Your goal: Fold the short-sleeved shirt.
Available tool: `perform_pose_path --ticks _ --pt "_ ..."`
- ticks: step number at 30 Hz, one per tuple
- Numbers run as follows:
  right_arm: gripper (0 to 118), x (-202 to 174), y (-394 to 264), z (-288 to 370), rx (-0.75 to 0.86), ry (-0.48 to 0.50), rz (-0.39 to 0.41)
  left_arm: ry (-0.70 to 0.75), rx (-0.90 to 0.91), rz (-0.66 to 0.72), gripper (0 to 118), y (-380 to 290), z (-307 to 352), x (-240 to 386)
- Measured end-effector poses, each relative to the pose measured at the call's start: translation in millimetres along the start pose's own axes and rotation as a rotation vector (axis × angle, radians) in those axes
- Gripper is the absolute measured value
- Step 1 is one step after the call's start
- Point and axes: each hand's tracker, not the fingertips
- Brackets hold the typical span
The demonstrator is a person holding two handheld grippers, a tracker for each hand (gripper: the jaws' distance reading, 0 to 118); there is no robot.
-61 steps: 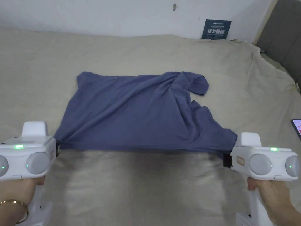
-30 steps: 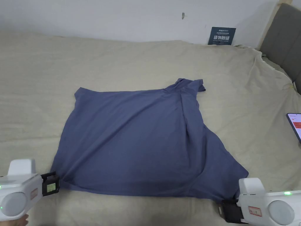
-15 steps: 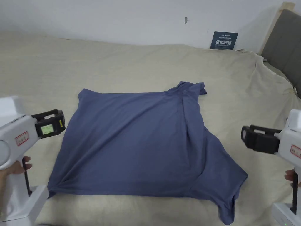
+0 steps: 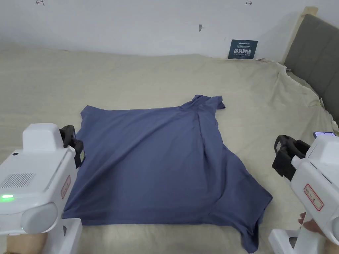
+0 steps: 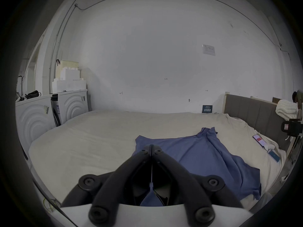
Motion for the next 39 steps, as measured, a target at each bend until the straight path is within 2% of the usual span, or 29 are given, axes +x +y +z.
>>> perform_pose_path --ticks 5,17,19,20,21,22,25,27,34,39 --pt "0 -2.1 -3.5 -0.7 -0.019 0.005 -0.008 -0.036 -0.024 -0.026 0 -5.3 -0.6 5.8" --pt "0 -9.4 0.0 -4.2 -0.023 0.022 0.018 -0.046 -0.072 0.089 0 2.0 -0.4 -15.7" --pt "0 -10.8 0.1 -3.5 -0.030 0.025 0.013 -0.041 -0.099 0.133 8 5.2 -1.5 -26.9" --pt "0 -11.0 -0.4 -4.2 -0.031 0.027 0.010 -0.039 -0.121 0.145 16 7.2 -3.0 -33.4" --pt "0 -11.5 -1.1 -5.0 -0.034 0.026 0.010 -0.027 -0.160 0.153 31 9.0 -5.1 -40.4" --pt "0 -12.0 -2.0 -5.5 -0.034 0.026 0.012 -0.025 -0.186 0.158 59 10.5 -4.9 -43.7" --pt "0 -12.5 -4.9 -7.8 -0.045 0.029 0.010 -0.031 -0.298 0.171 118 8.1 -12.5 -63.4" --pt "0 -13.6 -7.8 -8.7 -0.052 0.029 0.010 -0.046 -0.322 0.183 118 4.0 -12.3 -72.7" --pt "0 -18.2 -15.9 -16.4 -0.095 0.035 0.017 0.092 -0.646 0.180 118 -43.7 -32.0 -90.8" --pt "0 -20.9 -19.8 -20.3 -0.118 0.039 0.018 0.141 -0.801 0.157 118 -85.5 -55.3 -93.3"
